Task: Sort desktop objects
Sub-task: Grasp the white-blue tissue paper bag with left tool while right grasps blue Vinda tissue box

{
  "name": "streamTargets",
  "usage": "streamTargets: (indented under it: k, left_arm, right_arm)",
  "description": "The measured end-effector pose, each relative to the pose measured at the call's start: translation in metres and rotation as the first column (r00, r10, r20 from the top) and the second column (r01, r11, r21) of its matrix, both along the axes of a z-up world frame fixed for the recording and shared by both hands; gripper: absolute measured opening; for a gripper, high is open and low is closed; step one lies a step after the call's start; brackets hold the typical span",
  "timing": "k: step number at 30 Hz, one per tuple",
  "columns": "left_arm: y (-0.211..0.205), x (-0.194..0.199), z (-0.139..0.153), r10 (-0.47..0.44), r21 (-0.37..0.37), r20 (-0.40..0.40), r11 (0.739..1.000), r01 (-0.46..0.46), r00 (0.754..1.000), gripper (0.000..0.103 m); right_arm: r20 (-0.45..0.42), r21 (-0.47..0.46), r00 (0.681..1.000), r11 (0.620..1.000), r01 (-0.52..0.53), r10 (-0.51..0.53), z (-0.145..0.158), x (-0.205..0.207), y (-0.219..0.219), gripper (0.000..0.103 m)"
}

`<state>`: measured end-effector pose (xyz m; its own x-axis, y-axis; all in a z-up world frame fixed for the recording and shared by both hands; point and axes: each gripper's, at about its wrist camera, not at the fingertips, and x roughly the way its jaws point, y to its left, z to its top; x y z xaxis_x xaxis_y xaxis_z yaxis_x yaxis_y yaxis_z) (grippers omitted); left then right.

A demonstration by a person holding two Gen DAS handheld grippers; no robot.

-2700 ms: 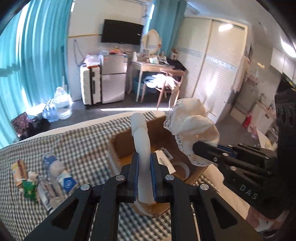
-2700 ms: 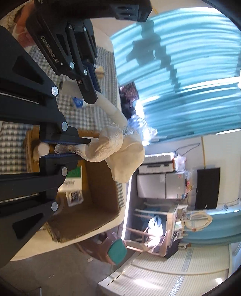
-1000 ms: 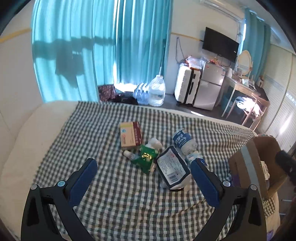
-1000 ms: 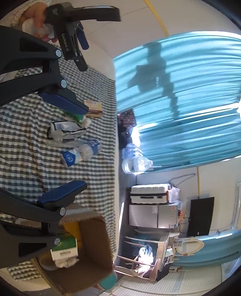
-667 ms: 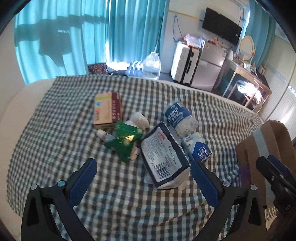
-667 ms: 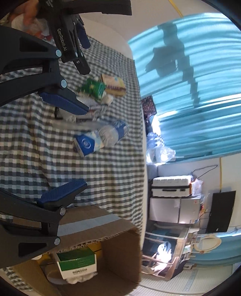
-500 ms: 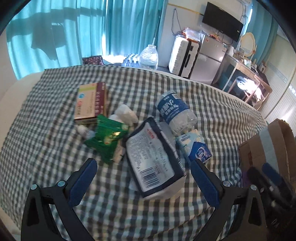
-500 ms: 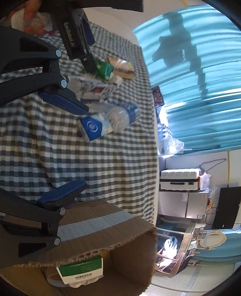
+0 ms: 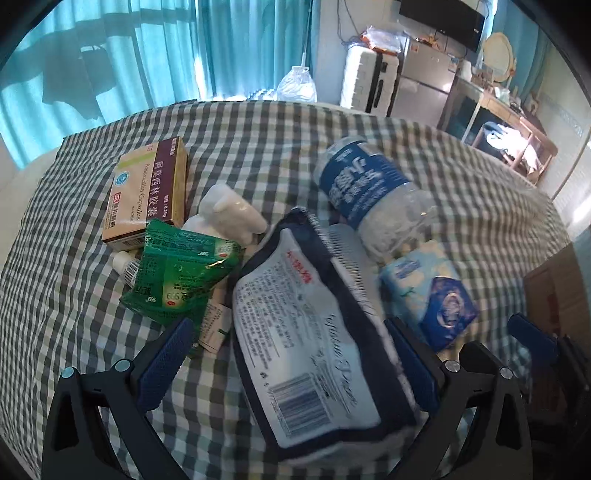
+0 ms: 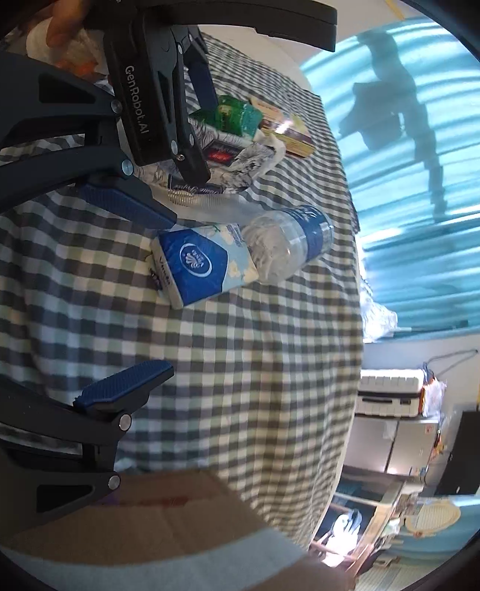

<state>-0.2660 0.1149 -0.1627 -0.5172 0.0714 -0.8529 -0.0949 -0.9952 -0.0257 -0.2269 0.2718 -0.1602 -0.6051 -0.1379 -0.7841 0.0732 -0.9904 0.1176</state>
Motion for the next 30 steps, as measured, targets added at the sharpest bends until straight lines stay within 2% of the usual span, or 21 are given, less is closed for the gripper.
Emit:
streamTargets:
  k: [5, 10, 11, 12, 13, 14, 16, 25, 30]
  left_arm:
    - [-0.012, -0.010, -0.015, 0.026, 0.025, 0.018, 0.999, -0.027, 0.999, 0.101]
    - [-0.016, -0.009, -0.014, -0.018, 0.041, 0.001, 0.999, 0.018, 1.000, 0.076]
    - [-0.017, -0.009, -0.014, -0.021, 0.035, 0.002, 0.999, 0.021, 1.000, 0.064]
    - [-0.018, -0.008, -0.013, -0.029, 0.034, 0.000, 0.999, 0.029, 1.000, 0.037]
    - [-0.018, -0.007, -0.012, -0.043, 0.038, 0.003, 0.998, 0.043, 0.999, 0.033]
    - [-0.019, -0.008, -0.010, -0.055, 0.037, 0.003, 0.998, 0.055, 0.998, 0.031]
    - [-0.022, -0.005, -0.007, -0.071, 0.039, 0.005, 0.997, 0.071, 0.997, 0.029]
    - [-0.037, 0.023, 0.023, -0.036, 0.029, -0.006, 0.999, 0.036, 0.999, 0.028]
    - [-0.043, 0.046, 0.052, -0.036, 0.034, -0.040, 0.999, 0.038, 0.999, 0.028]
  right_arm:
    - [0.034, -0.007, 0.999, 1.000, -0.027, 0.027, -0.018, -0.019, -0.007, 0.073]
    - [0.039, 0.028, 0.998, 0.999, -0.040, 0.039, -0.026, -0.033, -0.016, 0.071]
    - [0.046, 0.028, 0.998, 0.998, -0.048, 0.047, -0.028, -0.036, -0.019, 0.070]
    - [0.053, 0.029, 0.997, 0.998, -0.056, 0.054, -0.030, -0.039, -0.022, 0.069]
    - [0.058, 0.040, 0.997, 0.997, -0.061, 0.059, -0.031, -0.041, -0.024, 0.063]
    - [0.064, 0.068, 0.997, 0.996, -0.055, 0.051, -0.032, -0.042, -0.027, 0.057]
    - [0.078, 0.096, 0.996, 0.995, -0.037, 0.029, -0.033, -0.044, -0.030, 0.055]
    - [0.077, -0.003, 0.997, 1.000, 0.002, -0.002, -0.003, -0.011, -0.022, 0.053]
    - [0.034, -0.032, 0.999, 0.999, -0.004, 0.005, 0.034, 0.018, -0.026, 0.053]
